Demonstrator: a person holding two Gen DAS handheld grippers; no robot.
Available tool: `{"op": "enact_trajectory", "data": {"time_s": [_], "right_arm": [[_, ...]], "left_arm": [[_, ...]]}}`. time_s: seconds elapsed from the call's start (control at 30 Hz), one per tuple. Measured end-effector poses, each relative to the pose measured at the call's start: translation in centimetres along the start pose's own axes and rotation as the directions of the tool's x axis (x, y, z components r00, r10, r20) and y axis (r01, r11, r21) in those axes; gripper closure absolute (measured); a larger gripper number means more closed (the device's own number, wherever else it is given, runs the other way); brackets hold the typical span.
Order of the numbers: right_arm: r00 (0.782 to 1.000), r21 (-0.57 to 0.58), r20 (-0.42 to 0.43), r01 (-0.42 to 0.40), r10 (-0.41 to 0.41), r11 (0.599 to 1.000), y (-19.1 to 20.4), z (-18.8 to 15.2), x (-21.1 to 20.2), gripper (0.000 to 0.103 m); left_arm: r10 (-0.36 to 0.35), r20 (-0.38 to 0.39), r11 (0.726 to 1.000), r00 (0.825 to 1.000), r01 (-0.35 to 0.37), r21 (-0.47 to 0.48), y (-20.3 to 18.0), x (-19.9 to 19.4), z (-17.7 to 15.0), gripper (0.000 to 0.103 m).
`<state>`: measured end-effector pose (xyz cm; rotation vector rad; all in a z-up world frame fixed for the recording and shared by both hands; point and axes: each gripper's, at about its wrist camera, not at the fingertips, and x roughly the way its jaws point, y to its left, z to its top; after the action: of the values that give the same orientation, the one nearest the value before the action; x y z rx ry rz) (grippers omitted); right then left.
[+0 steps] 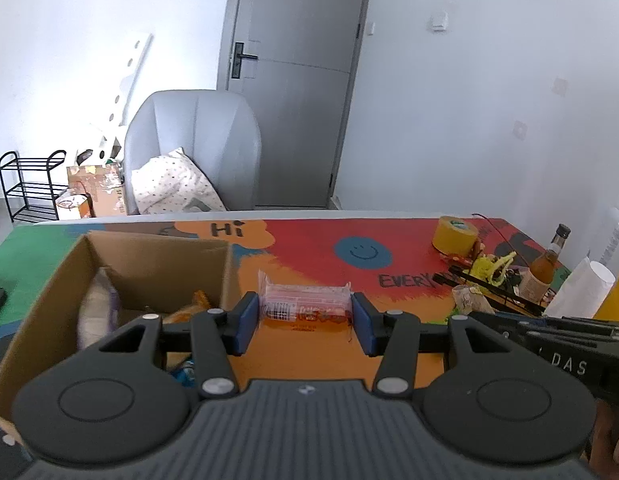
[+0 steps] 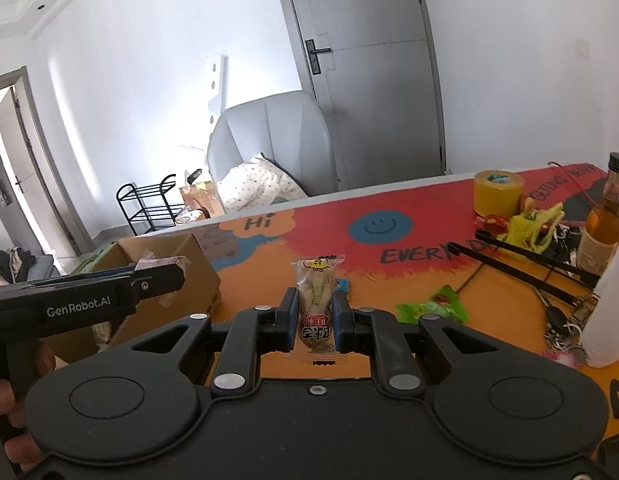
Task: Organize snacks
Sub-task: 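Carry both packs over the cardboard box with both tools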
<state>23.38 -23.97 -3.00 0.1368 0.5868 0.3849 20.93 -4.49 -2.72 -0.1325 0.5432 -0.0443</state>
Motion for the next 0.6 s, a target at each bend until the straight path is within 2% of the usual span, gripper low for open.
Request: {"op": "enact_trajectory", "data": {"time_s": [0.6], "right_arm": [[0.994, -0.063, 0.007, -0.105, 0.106, 0.992, 6.0, 1.6, 2.1, 0.087]], "left_arm": [[0.103, 0.039, 0.992, 0.994, -0.1, -0.076, 6.8, -2.9, 1.5, 0.054]]}}
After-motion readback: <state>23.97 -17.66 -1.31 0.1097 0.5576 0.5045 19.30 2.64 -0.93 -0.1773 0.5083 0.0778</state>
